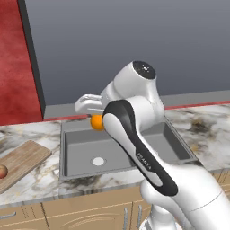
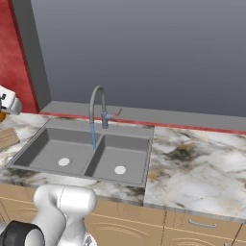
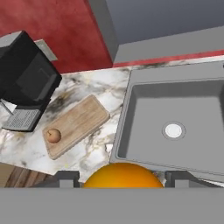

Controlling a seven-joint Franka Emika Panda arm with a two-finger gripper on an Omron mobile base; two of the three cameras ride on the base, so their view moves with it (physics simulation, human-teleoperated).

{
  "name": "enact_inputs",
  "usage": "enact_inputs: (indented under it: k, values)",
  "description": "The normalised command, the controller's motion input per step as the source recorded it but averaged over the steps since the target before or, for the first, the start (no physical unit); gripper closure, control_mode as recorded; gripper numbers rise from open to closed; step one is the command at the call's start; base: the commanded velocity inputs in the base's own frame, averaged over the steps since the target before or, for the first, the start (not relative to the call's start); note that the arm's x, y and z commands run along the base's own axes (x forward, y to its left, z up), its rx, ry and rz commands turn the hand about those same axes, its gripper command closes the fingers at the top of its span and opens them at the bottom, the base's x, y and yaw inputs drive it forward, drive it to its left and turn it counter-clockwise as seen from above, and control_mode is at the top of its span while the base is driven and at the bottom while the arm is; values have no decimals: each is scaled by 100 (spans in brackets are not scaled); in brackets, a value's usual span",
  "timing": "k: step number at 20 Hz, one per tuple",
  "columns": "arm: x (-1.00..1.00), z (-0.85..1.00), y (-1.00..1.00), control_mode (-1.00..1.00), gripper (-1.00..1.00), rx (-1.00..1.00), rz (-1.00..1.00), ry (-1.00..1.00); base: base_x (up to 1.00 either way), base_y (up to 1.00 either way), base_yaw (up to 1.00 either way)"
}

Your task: Pick the peach, orange from the sink and place them on the cutting board to airdry. Then turn off the sink faucet.

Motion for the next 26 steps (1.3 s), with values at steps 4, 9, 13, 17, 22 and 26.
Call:
enact_inputs:
  k: [4,9,13,17,22,26]
  values:
    - [-7,-2,39,-100,100,-4,9,0,0,0,0]
    - [-4,-1,35,-100,100,-4,10,-4,0,0,0]
    - [5,-1,18,-100,100,0,8,4,0,0,0]
    - [6,-14,33,-100,100,0,5,3,0,0,0]
    - [2,-28,38,-100,100,-9,3,0,0,0,0]
    - [0,-26,33,-100,100,-14,0,-6,0,0,0]
